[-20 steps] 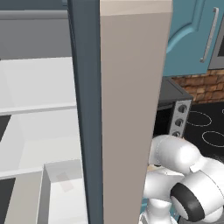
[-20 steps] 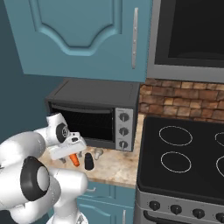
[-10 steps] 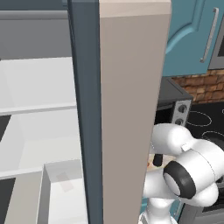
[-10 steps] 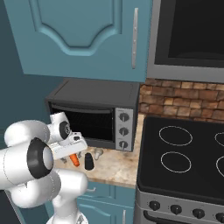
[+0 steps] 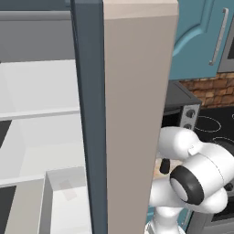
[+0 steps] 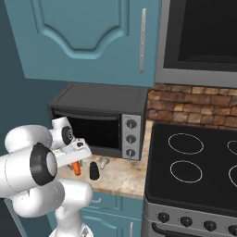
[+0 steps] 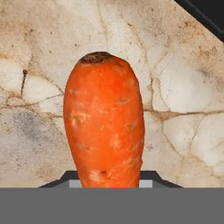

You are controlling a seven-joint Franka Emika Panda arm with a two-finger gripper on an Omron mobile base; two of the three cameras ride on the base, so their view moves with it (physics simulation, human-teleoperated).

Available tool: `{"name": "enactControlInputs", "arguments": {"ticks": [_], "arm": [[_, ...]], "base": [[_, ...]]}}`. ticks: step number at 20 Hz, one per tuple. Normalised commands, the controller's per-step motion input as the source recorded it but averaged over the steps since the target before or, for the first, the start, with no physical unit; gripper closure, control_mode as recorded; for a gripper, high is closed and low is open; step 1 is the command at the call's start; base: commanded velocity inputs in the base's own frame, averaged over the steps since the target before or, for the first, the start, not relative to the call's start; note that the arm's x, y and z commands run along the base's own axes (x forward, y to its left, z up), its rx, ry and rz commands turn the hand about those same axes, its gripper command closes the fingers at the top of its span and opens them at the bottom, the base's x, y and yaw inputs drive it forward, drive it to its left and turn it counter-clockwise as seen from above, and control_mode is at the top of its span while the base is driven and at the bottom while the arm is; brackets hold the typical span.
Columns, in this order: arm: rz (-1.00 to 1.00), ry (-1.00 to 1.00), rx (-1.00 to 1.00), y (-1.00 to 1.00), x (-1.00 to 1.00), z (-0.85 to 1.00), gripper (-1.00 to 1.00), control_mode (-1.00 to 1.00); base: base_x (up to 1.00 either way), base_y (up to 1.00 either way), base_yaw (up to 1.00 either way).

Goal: Place the carrot and mushroom inside the fridge drawer. Close the drawer after placing the vegetables.

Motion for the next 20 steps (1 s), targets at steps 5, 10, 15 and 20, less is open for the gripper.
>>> {"name": "enactControlInputs", "arguments": {"ticks": [5,10,15,20], "arm": [[0.00,-0.17,0.00,0.04,-0.55,0.93,1.00,-1.00],[0.00,-0.15,0.04,-0.04,-0.71,1.00,1.00,-1.00],[0.00,-0.12,0.01,-0.13,-0.59,0.88,1.00,-1.00],[0.00,-0.08,0.01,-0.31,-0.16,0.42,1.00,-1.00]], "base": [[0.00,0.00,0.00],[0.00,0.00,0.00],[0.00,0.00,0.00],[0.00,0.00,0.00]]}}
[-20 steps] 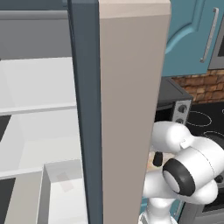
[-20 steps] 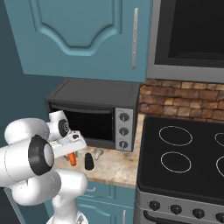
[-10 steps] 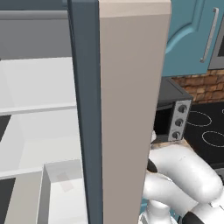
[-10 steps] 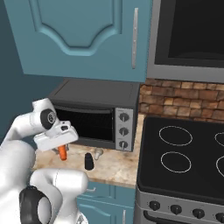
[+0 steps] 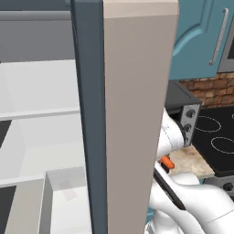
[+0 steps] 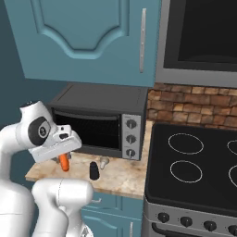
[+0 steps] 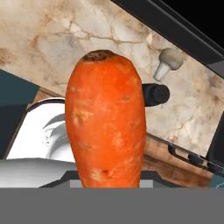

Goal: Place the carrot and mushroom inside the fridge drawer. Close the drawer after placing the vegetables.

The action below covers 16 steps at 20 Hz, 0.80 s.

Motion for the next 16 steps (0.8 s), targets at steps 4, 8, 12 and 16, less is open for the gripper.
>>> {"name": "enactControlInputs", "arguments": {"ticks": [4,8,12,16], "arm": [[0.00,-0.02,0.00,-0.01,-0.01,0.02,1.00,-1.00],[-0.03,0.00,0.00,0.01,0.00,0.02,1.00,-1.00],[-0.07,0.09,0.00,-0.02,0.10,0.05,1.00,-1.00],[0.00,0.00,0.00,-0.06,0.03,0.00,1.00,-1.00]], "base": [[0.00,0.00,0.00],[0.00,0.00,0.00],[0.00,0.00,0.00],[0.00,0.00,0.00]]}}
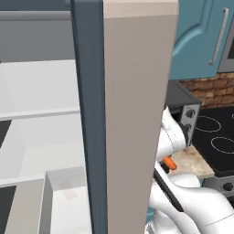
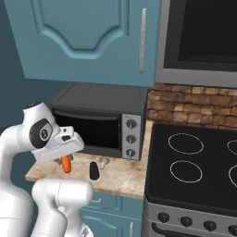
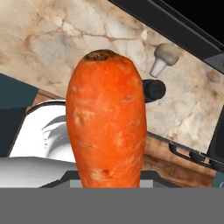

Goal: Place the carrot and mushroom inside the fridge drawer. Close the drawer after placing the vegetables.

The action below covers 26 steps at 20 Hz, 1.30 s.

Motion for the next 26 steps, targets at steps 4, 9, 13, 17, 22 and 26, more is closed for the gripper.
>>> {"name": "enactControlInputs", "arguments": {"ticks": [4,9,13,17,22,26], "arm": [[0.00,0.00,0.00,0.00,0.00,0.00,1.00,1.00],[0.00,0.00,0.00,0.00,0.00,0.00,1.00,1.00],[0.00,0.00,0.00,0.00,0.00,0.00,1.00,1.00],[0.00,0.00,0.00,0.00,0.00,0.00,1.00,1.00],[0.00,0.00,0.00,0.00,0.00,0.00,1.00,1.00],[0.00,0.00,0.00,0.00,0.00,0.00,1.00,1.00]], "base": [[-0.59,-0.52,-0.01],[-1.00,-0.70,-0.02],[-1.00,-0.21,0.00],[-1.00,0.08,0.05],[-1.00,0.24,0.11],[-1.00,0.47,0.14]]}}
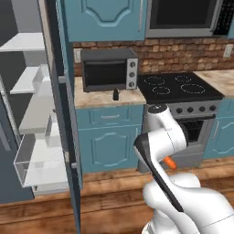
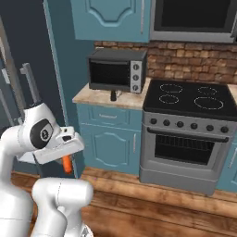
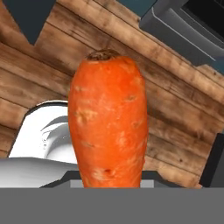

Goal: Place the carrot and mushroom inside the fridge drawer. Close the drawer after placing the vegetables.

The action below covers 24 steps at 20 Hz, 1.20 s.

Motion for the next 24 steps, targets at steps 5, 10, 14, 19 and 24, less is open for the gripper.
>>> {"name": "enactControlInputs", "arguments": {"ticks": [5,10,14,19,24], "arm": [[0.00,0.00,0.00,0.00,0.00,0.00,1.00,1.00],[0.00,0.00,0.00,0.00,0.00,0.00,1.00,1.00],[0.00,0.00,0.00,0.00,0.00,0.00,1.00,1.00],[0.00,0.00,0.00,0.00,0.00,0.00,1.00,1.00],[0.00,0.00,0.00,0.00,0.00,0.00,1.00,1.00]], "base": [[-0.68,0.97,0.04],[-0.31,1.00,0.00],[0.03,1.00,-0.05],[0.27,0.97,-0.14],[0.64,0.72,-0.19]]}}
